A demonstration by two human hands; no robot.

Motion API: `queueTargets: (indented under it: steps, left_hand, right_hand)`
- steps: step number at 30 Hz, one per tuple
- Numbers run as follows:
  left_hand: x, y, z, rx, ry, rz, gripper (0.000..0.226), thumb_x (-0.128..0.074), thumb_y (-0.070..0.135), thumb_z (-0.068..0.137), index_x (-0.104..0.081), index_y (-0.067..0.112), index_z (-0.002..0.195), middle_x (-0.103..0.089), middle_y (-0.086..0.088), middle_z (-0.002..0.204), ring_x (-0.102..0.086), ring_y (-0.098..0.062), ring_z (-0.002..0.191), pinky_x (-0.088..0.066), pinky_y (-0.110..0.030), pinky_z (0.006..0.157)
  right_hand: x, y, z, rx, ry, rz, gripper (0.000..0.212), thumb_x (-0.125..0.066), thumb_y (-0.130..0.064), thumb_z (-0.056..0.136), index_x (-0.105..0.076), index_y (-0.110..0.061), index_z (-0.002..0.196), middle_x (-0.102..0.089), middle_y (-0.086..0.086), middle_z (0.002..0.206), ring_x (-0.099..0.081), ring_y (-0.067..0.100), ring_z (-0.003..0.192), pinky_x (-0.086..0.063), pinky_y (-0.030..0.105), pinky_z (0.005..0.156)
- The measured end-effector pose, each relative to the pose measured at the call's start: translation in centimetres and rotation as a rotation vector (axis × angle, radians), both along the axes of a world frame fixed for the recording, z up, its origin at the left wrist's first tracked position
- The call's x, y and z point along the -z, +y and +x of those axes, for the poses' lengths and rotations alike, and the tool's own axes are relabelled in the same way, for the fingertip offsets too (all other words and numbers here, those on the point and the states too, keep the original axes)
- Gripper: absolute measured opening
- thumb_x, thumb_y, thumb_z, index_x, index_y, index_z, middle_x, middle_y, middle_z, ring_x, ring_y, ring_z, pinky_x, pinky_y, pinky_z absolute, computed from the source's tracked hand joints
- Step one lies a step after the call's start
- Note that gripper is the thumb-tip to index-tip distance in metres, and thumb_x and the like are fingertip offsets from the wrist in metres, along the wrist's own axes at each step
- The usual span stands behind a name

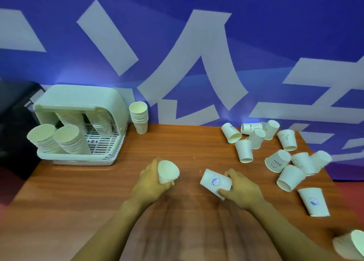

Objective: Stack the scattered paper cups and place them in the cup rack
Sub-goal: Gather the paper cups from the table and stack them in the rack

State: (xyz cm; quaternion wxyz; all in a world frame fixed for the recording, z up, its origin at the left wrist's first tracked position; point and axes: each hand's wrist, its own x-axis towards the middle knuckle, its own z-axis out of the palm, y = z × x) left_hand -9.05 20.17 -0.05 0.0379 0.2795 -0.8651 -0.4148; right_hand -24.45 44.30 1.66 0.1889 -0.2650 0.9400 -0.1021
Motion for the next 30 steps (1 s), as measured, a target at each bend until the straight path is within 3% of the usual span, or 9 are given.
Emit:
queueTargets:
  steps: [3, 8, 14, 17, 25, 30]
  left_hand:
    - [0.0, -3.2, 1.6, -0.005, 0.003, -0.021, 0.079, -0.075, 0.033, 0.071, -0.033, 0.028, 0.138, -0.045, 0.001, 0.126, -0.047, -0.02, 0.115, -0.042, -0.033, 0.096]
    - [0.2, -4.1, 2.4, 0.003, 0.037, -0.012, 0.071, -0.077, 0.027, 0.07, -0.041, 0.024, 0.13, -0.044, 0.004, 0.115, -0.046, -0.018, 0.109, -0.039, -0.026, 0.086]
    - [0.3, -4.6, 4.3, 0.005, 0.008, -0.046, 0.068, -0.078, 0.035, 0.068, -0.045, 0.021, 0.126, -0.047, 0.004, 0.112, -0.049, -0.021, 0.108, -0.042, -0.029, 0.087]
    - [-0.8, -7.8, 6.3, -0.053, 0.011, -0.08, 0.075, -0.077, 0.034, 0.071, -0.04, 0.024, 0.135, -0.045, 0.003, 0.124, -0.046, -0.017, 0.116, -0.038, -0.022, 0.093]
    - [-1.3, -15.3, 10.6, -0.085, -0.078, -0.087, 0.067, -0.077, 0.02, 0.07, -0.047, 0.022, 0.129, -0.044, 0.002, 0.12, -0.045, -0.019, 0.116, -0.033, -0.02, 0.09]
    - [-2.7, -21.5, 12.7, -0.025, 0.022, -0.086, 0.069, -0.075, 0.02, 0.073, -0.043, 0.017, 0.135, -0.042, 0.0, 0.129, -0.041, -0.016, 0.12, -0.029, -0.016, 0.093]
  right_hand:
    - [-0.1, -3.4, 3.4, 0.026, -0.037, -0.043, 0.052, -0.065, -0.049, 0.077, -0.042, -0.028, 0.118, -0.045, -0.007, 0.115, -0.055, 0.018, 0.102, -0.041, 0.031, 0.073]
    - [-0.5, -5.6, 5.5, 0.033, -0.027, -0.111, 0.061, -0.067, -0.043, 0.076, -0.041, -0.029, 0.129, -0.032, -0.007, 0.109, -0.053, 0.022, 0.102, -0.044, 0.032, 0.074]
    - [-0.3, -8.1, 3.9, 0.05, -0.057, -0.229, 0.07, -0.071, -0.035, 0.074, -0.037, -0.03, 0.135, -0.041, -0.005, 0.124, -0.046, 0.024, 0.117, -0.043, 0.034, 0.089]
    - [1.1, -11.4, 4.8, 0.027, -0.13, -0.296, 0.07, -0.073, -0.033, 0.073, -0.038, -0.03, 0.134, -0.04, -0.006, 0.132, -0.043, 0.023, 0.122, -0.04, 0.034, 0.096]
    - [0.5, -19.9, 8.7, -0.127, -0.166, -0.269, 0.065, -0.07, -0.03, 0.074, -0.045, -0.032, 0.134, -0.037, -0.01, 0.115, -0.044, 0.018, 0.113, -0.039, 0.026, 0.095]
    - [-2.6, -27.5, 11.0, -0.113, -0.057, -0.326, 0.072, -0.067, -0.03, 0.076, -0.037, -0.033, 0.141, -0.038, -0.009, 0.123, -0.039, 0.015, 0.119, -0.034, 0.026, 0.102]
